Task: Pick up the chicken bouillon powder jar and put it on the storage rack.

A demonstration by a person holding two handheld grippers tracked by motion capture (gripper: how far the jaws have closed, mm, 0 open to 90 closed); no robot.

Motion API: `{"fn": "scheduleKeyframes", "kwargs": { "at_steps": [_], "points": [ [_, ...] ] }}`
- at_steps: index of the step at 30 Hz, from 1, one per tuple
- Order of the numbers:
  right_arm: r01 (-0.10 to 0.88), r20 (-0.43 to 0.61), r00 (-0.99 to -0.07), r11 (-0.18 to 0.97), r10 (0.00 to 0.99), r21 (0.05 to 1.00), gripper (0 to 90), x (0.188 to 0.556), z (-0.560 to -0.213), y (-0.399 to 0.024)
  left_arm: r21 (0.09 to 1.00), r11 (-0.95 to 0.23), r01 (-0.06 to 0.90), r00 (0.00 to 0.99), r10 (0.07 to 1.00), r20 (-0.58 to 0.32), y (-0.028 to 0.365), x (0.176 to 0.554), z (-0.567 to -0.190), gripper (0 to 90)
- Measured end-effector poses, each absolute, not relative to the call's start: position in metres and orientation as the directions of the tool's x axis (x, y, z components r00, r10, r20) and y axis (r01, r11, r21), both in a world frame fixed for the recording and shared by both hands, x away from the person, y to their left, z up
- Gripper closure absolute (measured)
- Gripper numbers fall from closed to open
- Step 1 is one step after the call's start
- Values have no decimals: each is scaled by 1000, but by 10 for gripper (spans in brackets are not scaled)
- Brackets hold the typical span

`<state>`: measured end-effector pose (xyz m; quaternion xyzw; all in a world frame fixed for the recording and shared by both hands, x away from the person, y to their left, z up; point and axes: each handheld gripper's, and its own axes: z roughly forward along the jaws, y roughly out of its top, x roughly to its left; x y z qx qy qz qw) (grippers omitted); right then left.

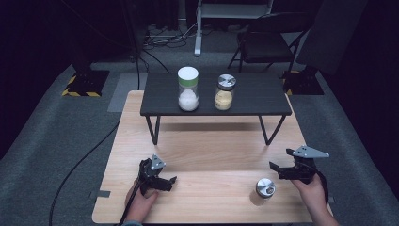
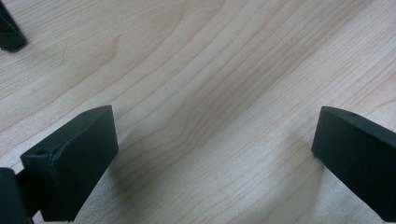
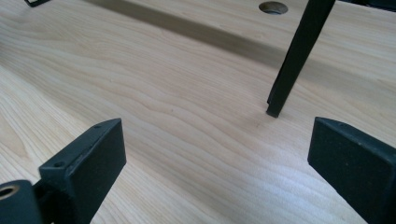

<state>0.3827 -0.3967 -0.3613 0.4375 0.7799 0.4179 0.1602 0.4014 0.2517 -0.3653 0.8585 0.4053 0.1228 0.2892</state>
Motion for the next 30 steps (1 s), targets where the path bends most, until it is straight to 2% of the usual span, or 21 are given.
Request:
{"fn": "scheduleKeyframes", "kwargs": {
  "at_steps": [30],
  "points": [
    [626, 114, -538, 305, 835, 718, 34, 368, -403, -400, 595, -500, 629, 637, 771, -25, 251, 402, -365, 3]
  ]
}}
